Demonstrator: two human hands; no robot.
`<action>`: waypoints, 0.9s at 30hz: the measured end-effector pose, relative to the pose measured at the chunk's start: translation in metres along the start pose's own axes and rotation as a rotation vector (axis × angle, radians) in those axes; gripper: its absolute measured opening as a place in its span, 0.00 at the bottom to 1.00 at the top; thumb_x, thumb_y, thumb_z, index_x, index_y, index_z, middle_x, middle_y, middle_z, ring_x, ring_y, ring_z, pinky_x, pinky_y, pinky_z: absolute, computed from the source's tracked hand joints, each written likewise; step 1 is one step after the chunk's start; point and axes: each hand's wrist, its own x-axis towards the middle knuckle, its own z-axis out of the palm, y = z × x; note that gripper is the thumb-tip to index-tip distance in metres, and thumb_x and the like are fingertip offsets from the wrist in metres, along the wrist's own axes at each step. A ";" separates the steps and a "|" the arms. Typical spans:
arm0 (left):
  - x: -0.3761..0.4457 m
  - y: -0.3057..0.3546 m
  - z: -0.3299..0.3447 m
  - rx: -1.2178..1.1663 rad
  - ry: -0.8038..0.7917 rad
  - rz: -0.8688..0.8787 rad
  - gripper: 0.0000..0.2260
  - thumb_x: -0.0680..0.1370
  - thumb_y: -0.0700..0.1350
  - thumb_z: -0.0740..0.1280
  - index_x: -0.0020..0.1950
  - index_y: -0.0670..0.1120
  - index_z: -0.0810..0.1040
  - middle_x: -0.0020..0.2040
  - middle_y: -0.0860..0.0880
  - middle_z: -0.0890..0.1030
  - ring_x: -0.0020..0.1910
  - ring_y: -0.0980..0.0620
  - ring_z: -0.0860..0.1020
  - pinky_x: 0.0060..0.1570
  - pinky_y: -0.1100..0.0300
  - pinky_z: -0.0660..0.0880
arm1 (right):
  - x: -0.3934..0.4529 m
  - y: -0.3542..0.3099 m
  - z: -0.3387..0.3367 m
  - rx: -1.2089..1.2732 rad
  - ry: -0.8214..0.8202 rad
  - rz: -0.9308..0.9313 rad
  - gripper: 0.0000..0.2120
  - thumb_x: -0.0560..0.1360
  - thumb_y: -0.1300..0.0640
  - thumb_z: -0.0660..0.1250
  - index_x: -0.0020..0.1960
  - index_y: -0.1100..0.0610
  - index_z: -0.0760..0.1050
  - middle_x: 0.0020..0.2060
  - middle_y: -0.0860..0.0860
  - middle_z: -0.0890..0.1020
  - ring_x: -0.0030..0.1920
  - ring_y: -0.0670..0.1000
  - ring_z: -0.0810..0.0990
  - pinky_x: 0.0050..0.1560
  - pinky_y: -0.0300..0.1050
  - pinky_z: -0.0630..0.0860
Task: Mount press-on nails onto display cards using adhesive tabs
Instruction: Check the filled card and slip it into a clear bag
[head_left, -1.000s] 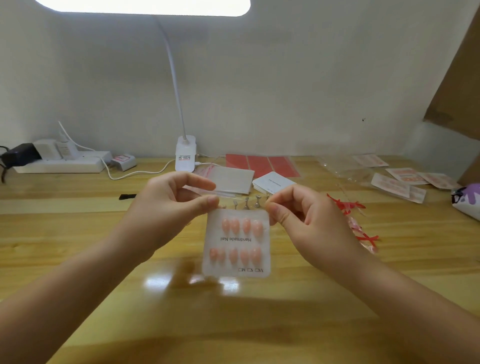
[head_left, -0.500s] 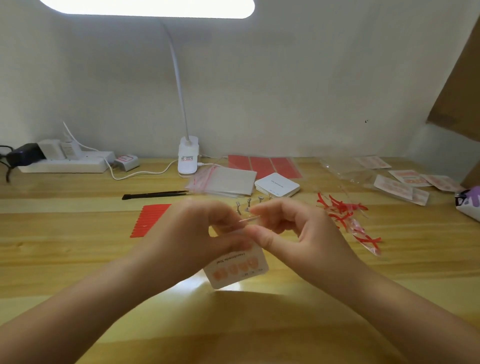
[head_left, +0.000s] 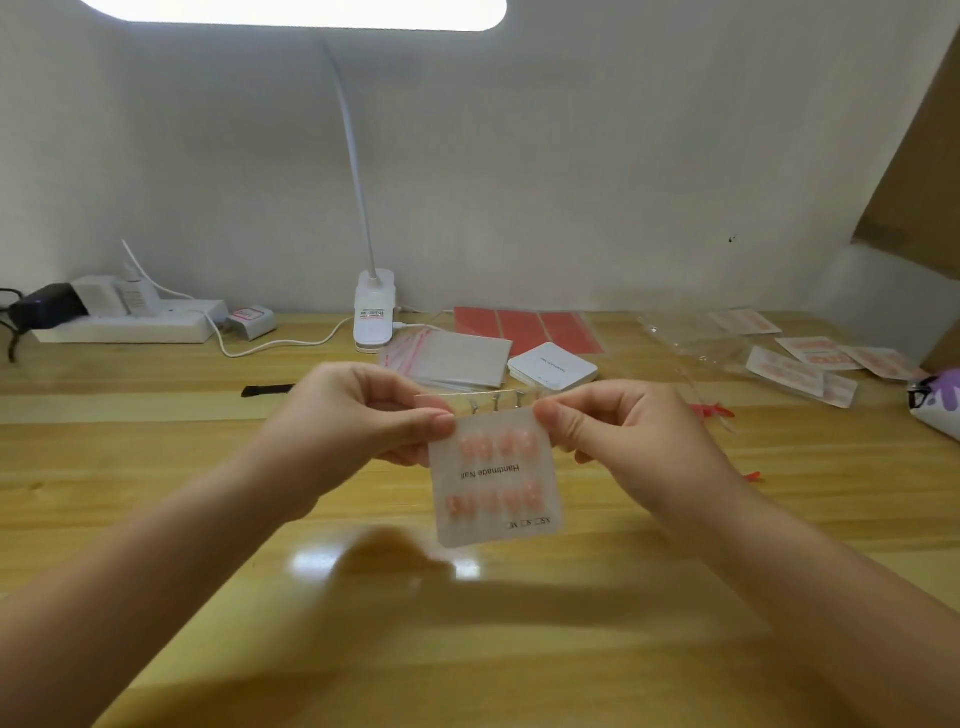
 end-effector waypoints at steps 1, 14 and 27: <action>0.002 -0.002 0.001 -0.003 0.039 0.016 0.07 0.58 0.44 0.76 0.33 0.45 0.85 0.34 0.43 0.85 0.31 0.51 0.82 0.32 0.62 0.80 | 0.001 0.002 0.001 -0.001 0.002 0.005 0.05 0.72 0.52 0.72 0.41 0.51 0.84 0.33 0.45 0.85 0.34 0.39 0.80 0.35 0.30 0.73; 0.000 -0.044 0.000 0.200 0.316 0.080 0.08 0.76 0.53 0.67 0.48 0.50 0.79 0.36 0.54 0.84 0.34 0.55 0.83 0.37 0.60 0.78 | 0.037 0.022 -0.077 0.115 0.524 0.173 0.04 0.70 0.52 0.75 0.40 0.52 0.83 0.39 0.51 0.86 0.37 0.47 0.84 0.34 0.43 0.77; -0.009 -0.062 0.012 0.500 0.226 0.297 0.07 0.77 0.45 0.67 0.48 0.59 0.76 0.40 0.65 0.81 0.41 0.64 0.79 0.40 0.68 0.73 | 0.061 0.108 -0.185 0.001 0.825 0.508 0.21 0.72 0.52 0.74 0.61 0.62 0.77 0.44 0.55 0.83 0.44 0.53 0.81 0.55 0.51 0.78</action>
